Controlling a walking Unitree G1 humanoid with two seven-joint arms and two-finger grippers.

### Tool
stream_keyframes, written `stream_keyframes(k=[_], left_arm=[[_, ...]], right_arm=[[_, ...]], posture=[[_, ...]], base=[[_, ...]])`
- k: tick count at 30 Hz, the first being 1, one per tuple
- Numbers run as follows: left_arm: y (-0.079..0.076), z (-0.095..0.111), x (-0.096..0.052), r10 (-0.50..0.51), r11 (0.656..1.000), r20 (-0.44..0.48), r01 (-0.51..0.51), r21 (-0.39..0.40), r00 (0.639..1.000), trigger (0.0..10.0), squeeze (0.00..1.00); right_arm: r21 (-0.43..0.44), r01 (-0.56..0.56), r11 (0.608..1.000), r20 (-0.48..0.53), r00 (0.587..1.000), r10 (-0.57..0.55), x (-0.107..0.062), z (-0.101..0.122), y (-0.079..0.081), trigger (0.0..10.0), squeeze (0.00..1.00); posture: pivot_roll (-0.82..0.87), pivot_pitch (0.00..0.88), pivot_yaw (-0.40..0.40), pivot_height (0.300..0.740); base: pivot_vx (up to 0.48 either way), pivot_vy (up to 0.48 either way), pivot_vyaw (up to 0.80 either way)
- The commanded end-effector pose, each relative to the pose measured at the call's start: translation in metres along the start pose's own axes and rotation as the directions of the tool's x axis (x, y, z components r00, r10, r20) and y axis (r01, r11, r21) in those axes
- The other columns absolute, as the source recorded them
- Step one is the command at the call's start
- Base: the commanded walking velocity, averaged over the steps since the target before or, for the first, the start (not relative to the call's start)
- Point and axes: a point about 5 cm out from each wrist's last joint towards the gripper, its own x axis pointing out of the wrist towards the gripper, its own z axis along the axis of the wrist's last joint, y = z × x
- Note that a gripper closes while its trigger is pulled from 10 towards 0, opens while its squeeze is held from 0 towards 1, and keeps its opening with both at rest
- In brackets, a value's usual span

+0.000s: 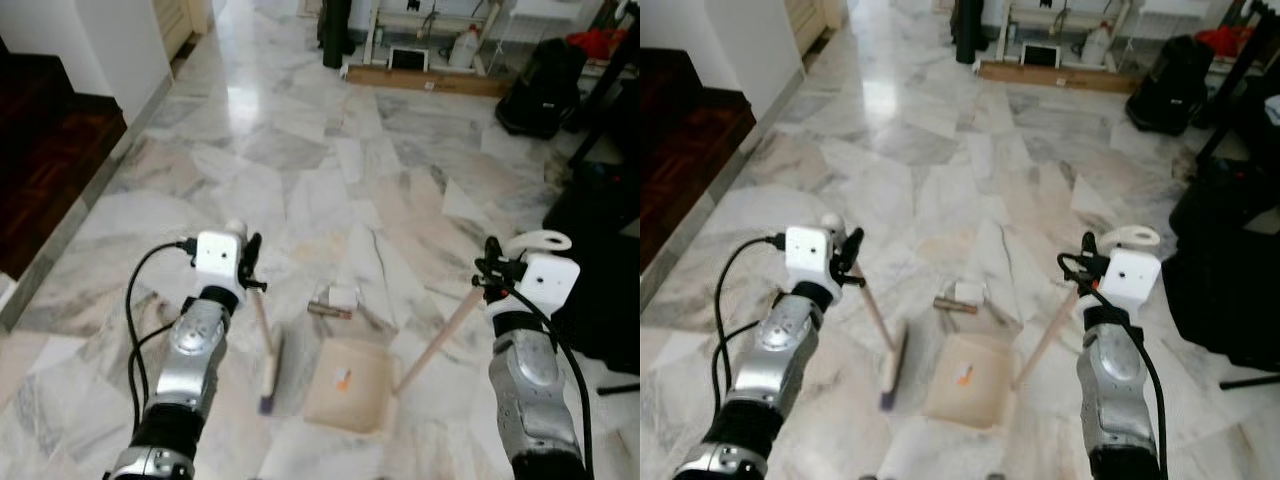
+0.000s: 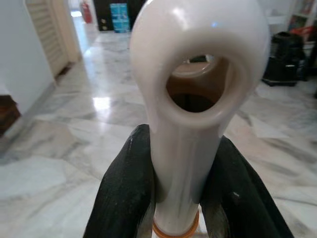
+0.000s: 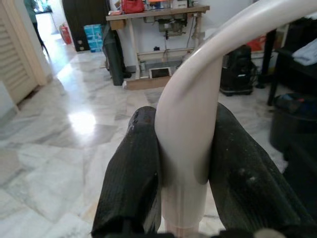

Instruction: Sweep floor

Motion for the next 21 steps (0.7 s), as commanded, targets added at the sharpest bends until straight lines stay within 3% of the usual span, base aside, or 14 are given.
stream_keyframes(k=[1, 21], left_arm=[[-0.0083, 0.0093, 0.0037, -0.024, 1.0, 0.042, 0.025, -0.013, 0.999, 10.0, 0.0], [-0.0058, 0.0124, 0.0046, -0.013, 1.0, 0.056, 0.013, -0.01, 0.998, 10.0, 0.0]], right_arm=[[-0.002, 0.013, 1.0, 0.031, 0.999, -0.013, 0.0005, 0.0064, -0.0041, 10.0, 0.0], [-0.003, 0.012, 1.0, 0.037, 0.999, -0.012, 0.0009, 0.0076, -0.0042, 10.0, 0.0]], posture=[[0.04, 0.132, -0.026, 0.74], [0.05, 0.133, -0.027, 0.74]], base=[[0.428, 0.0, 0.0], [0.426, 0.0, 0.0]])
